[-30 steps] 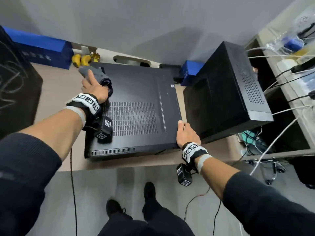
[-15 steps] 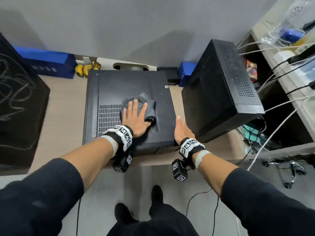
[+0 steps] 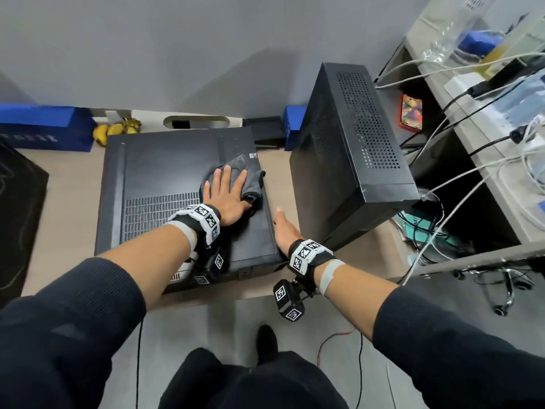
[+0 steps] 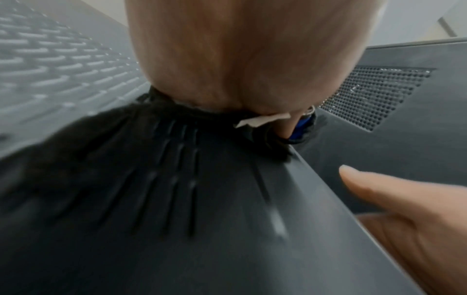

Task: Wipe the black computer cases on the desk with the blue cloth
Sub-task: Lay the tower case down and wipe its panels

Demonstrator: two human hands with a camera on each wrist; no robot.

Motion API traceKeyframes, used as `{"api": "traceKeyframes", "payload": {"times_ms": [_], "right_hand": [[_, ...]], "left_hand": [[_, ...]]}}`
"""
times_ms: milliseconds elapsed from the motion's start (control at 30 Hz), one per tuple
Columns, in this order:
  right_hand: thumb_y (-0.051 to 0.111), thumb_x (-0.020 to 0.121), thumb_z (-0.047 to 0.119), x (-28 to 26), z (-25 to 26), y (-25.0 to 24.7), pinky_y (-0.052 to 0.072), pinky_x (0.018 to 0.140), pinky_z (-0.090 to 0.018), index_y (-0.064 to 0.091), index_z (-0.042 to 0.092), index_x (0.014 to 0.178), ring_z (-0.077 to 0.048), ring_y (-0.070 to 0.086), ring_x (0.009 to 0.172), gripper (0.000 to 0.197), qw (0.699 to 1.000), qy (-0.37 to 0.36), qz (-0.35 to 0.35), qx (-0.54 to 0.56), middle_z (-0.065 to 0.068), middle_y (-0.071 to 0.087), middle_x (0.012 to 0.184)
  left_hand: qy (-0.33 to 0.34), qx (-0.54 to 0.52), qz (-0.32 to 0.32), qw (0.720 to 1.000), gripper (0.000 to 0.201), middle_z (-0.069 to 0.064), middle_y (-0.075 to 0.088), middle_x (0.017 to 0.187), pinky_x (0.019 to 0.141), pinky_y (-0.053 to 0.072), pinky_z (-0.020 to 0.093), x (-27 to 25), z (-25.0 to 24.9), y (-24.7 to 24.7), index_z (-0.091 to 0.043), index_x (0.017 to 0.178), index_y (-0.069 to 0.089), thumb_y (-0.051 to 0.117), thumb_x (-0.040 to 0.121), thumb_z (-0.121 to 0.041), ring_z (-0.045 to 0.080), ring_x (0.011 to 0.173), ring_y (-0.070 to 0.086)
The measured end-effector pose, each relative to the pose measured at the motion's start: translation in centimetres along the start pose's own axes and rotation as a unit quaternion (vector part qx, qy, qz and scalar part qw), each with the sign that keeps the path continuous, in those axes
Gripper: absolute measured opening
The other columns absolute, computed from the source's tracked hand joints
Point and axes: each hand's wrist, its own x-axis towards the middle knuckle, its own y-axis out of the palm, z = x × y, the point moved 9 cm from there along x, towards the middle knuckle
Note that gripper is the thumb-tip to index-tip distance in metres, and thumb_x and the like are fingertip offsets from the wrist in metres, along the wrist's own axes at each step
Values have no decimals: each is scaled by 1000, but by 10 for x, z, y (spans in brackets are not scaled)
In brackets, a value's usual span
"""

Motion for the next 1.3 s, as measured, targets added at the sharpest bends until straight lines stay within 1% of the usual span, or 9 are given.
{"api": "traceKeyframes", "payload": {"times_ms": [200,300,500,633,767,900,1000,1100,1300], "right_hand": [[10,94,65,8,-9,1,29,115,-40,51,14,141,-32,45,132,80,997,49,-21,47,-16,47,146],[8,67,82,9,-14,4,35,112,-44,58,22,133,-31,54,123,102,990,84,-42,105,-12,57,137],[10,73,77,8,-22,-6,46,100,-45,66,34,78,-29,65,101,70,973,93,-125,172,-5,74,101],[11,80,70,3,-20,-9,47,98,-43,64,33,84,-28,66,98,65,970,80,-148,175,-2,75,86],[11,67,81,6,-23,-7,45,101,-45,67,33,95,-28,65,100,79,969,65,-146,187,3,73,83],[6,61,76,7,-17,-9,39,107,-45,61,21,120,-32,57,116,98,974,26,-141,174,-8,67,120],[13,78,74,-2,-13,-15,31,113,-41,56,12,133,-31,50,127,93,967,12,-136,214,-13,56,137],[22,99,53,-8,-11,-21,34,109,-38,56,7,130,-30,51,123,65,958,-22,-122,259,-14,58,132],[27,102,50,-6,-37,-10,44,97,-33,64,7,112,-25,58,102,57,957,-19,-53,284,-10,65,111]], "left_hand": [[-20,-29,-8,999,76,1,-27,164,121,-15,47,50,9,-26,-38,158,-8,42,101,-50,23,150,-27],[-24,-34,-19,999,76,1,-26,164,121,-15,48,84,10,-46,-38,158,-7,40,101,-52,24,150,-26],[5,-26,-41,999,71,0,-11,168,122,-12,51,136,0,-69,-40,158,4,39,99,-55,26,153,-18],[53,14,-56,997,62,-1,-7,168,122,-9,51,128,-10,-70,-42,156,16,40,100,-50,26,154,-14],[157,49,-20,986,49,-3,-2,168,121,-8,50,81,-43,-39,-37,147,35,43,100,-41,24,154,-11],[199,76,14,977,50,-5,7,167,122,-6,48,31,-61,-9,-32,146,40,47,98,-44,21,154,-8],[205,91,35,974,52,-6,4,167,122,-8,48,-12,-68,13,-35,149,36,45,99,-45,20,154,-11],[201,89,40,975,52,-7,2,168,122,-10,47,-48,-76,32,-37,149,36,46,99,-44,20,153,-13],[167,48,28,984,57,-7,-9,168,123,-8,47,-87,-75,51,-39,151,31,50,98,-35,20,153,-15]]}}
